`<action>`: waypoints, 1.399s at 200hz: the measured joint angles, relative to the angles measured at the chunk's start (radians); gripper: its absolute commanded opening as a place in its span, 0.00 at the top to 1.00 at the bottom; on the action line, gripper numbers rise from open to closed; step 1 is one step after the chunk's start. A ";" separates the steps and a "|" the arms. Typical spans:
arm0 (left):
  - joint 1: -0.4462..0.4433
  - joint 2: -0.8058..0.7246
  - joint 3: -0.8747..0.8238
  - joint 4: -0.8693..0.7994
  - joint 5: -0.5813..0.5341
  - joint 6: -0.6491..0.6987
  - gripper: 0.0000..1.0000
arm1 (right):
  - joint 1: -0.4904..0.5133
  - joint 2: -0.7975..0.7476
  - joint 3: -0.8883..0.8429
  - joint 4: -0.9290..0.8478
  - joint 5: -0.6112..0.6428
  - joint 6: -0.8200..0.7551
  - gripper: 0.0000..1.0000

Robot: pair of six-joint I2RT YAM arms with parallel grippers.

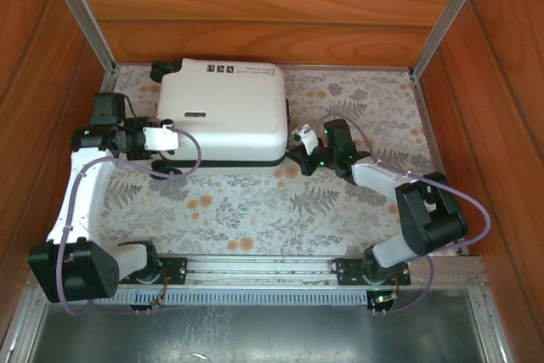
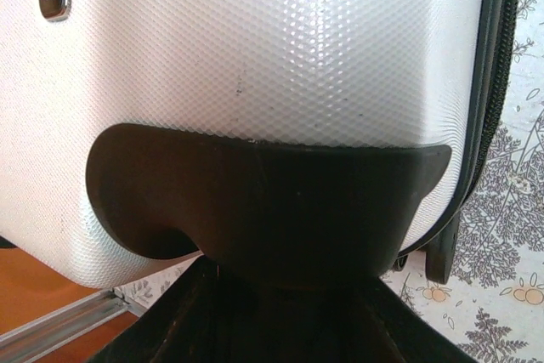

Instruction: Pack the luggage

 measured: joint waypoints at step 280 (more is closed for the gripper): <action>-0.032 -0.071 -0.122 0.165 0.037 -0.051 1.00 | -0.126 0.205 0.295 -0.193 -0.063 0.127 1.00</action>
